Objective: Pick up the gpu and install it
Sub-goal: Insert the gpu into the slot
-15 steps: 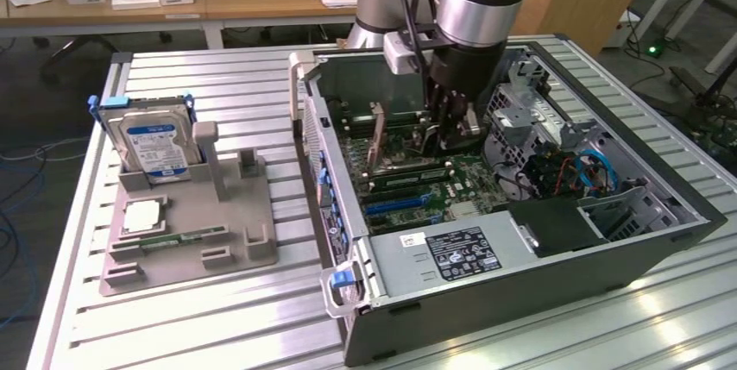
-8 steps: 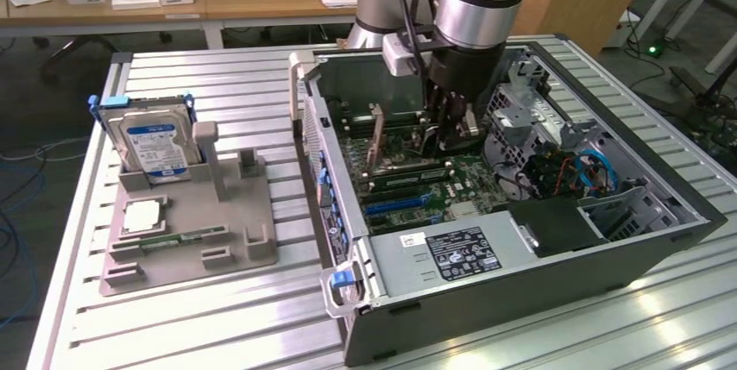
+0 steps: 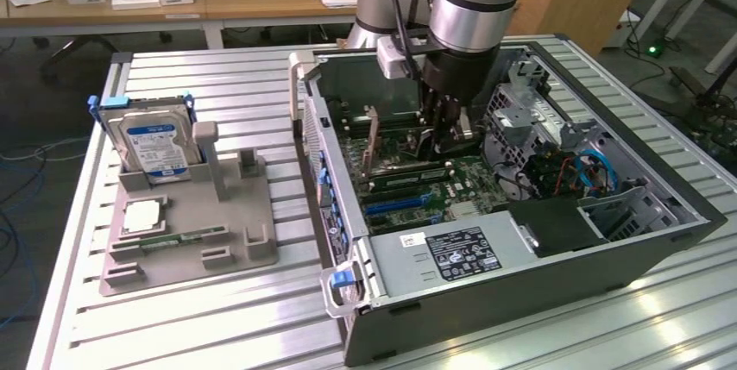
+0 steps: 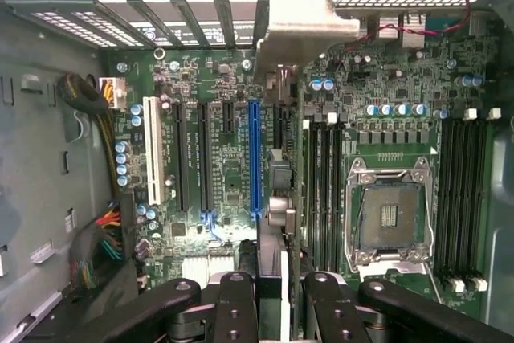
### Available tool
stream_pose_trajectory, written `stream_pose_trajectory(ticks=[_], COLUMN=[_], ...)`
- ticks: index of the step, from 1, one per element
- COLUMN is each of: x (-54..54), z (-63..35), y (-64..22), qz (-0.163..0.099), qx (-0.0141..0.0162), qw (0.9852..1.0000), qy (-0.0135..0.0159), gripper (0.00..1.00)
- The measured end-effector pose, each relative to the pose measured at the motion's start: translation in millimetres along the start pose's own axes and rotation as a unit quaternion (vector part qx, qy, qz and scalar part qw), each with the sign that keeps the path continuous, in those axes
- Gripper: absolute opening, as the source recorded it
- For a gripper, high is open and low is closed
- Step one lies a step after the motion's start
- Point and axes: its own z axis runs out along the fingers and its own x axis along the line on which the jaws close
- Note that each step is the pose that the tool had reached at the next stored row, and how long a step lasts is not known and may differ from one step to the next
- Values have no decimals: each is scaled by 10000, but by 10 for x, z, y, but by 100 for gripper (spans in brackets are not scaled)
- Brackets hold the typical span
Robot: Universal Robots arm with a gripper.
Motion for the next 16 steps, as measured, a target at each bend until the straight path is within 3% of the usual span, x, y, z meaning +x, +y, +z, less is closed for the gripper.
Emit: stream_pose_trajectory(ticks=[12, 16], x=[16, 17], z=[89, 112], y=[52, 60], qz=[45, -89], qx=[-15, -19], qw=[10000, 10000], qy=[8, -1], gripper=[27, 27])
